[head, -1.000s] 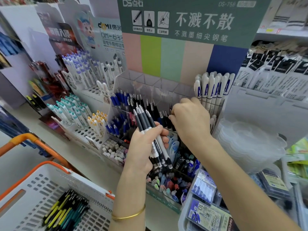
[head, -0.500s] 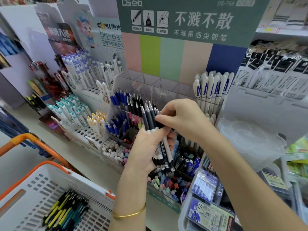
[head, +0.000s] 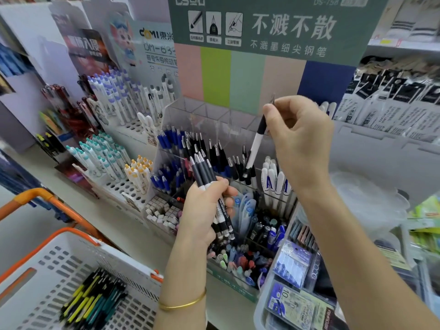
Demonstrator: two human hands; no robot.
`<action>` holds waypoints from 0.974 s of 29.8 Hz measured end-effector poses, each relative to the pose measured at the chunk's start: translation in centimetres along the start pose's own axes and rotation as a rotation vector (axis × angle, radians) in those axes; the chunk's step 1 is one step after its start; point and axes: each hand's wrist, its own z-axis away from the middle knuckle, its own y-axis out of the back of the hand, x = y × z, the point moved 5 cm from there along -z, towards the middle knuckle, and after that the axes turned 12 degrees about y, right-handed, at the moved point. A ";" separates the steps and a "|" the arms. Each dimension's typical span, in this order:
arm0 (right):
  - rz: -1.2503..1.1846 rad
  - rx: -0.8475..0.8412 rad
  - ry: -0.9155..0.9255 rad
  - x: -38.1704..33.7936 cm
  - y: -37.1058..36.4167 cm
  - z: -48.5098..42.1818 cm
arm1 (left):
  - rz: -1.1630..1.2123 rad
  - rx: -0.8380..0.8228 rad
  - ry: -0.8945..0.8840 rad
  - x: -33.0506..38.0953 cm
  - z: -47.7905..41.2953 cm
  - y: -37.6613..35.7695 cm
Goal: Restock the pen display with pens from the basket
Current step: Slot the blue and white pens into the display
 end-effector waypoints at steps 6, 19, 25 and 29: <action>0.355 -0.294 0.073 1.2 -2.5 2.4 | 0.004 -0.051 0.011 -0.4 0.0 -0.5; 0.416 -0.378 0.079 0.8 -2.4 2.0 | -0.093 -0.157 -0.041 -0.2 0.9 -1.6; 0.244 -0.707 0.026 0.0 -3.6 3.2 | -0.143 -0.204 -0.067 -0.1 1.1 -2.4; 0.026 -0.645 -0.131 0.5 -3.5 3.2 | -0.108 -0.198 -0.035 -0.2 1.0 -2.2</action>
